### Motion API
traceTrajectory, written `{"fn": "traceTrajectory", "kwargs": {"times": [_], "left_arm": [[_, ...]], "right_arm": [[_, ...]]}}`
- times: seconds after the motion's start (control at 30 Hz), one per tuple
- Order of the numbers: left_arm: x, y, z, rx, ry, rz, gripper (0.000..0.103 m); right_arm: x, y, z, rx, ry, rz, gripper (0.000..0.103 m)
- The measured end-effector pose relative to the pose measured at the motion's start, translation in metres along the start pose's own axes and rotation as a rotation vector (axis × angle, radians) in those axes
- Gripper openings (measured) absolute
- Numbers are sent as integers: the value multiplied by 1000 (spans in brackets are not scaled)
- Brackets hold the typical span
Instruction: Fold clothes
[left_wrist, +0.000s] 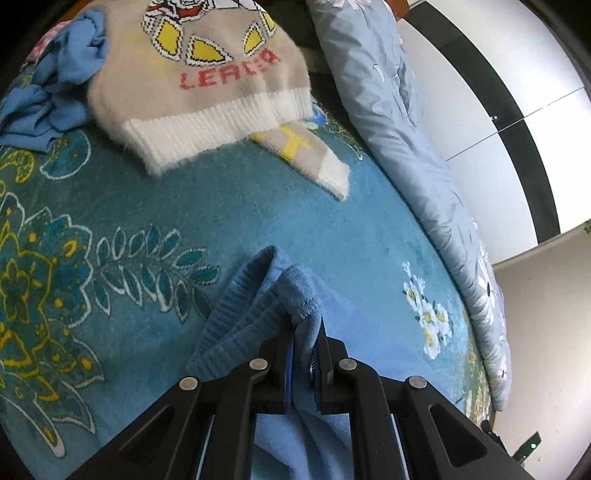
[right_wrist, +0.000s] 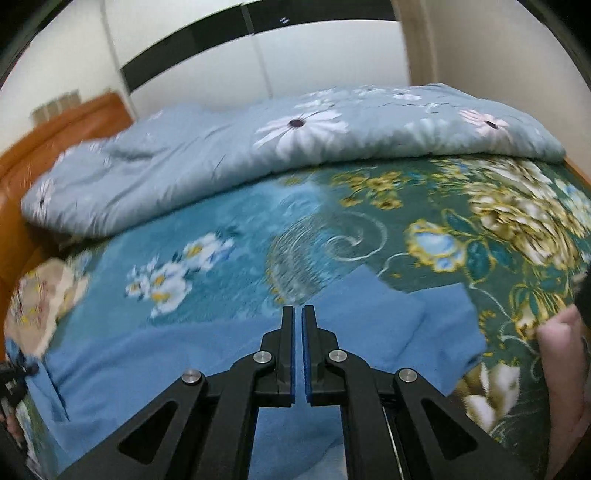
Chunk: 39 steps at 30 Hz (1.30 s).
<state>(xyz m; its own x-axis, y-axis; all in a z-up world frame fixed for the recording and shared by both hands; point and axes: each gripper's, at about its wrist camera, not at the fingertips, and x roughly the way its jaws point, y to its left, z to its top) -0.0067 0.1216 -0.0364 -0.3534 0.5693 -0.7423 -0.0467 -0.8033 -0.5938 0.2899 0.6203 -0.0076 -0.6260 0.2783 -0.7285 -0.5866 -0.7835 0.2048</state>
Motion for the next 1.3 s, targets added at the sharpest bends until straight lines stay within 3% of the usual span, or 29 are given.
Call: {"fn": "traceTrajectory", "kwargs": {"times": [0.07,0.13,0.23,0.4,0.6,0.67,0.73,0.83,0.97,1.1,1.3], "left_arm": [[-4,-1,-1,7,-8,2,9],[-6,-3,-1,16,-14,6,9],[-10,-4,-3,31,-14,9,9],[-15,-2,-7,31,-13,8,9],[-16,1,-11,28,-12,10,9],[-16,1,-12,32,-6,11,9],[-17,2,-13,35,-6,10,9],[-20,4,-14,37,-7,7,9],[-27,5,-12,30,-24,-5,9],[-27,2,-5,23,-31,-20,9],[-7,-9,13,27,-19,6,9]], "right_arm": [[15,7,-4,10,64,27,15],[33,14,-9,20,132,40,34],[56,23,-16,50,203,47,34],[75,27,-20,139,210,3,35],[85,39,-20,110,232,-106,35],[85,43,-21,86,231,-138,29],[83,39,-21,91,229,-144,9],[77,25,-19,118,225,-82,2],[51,7,-12,164,142,-12,1],[22,-12,11,210,29,-3,1],[28,-20,41,223,10,-40,1]]}}
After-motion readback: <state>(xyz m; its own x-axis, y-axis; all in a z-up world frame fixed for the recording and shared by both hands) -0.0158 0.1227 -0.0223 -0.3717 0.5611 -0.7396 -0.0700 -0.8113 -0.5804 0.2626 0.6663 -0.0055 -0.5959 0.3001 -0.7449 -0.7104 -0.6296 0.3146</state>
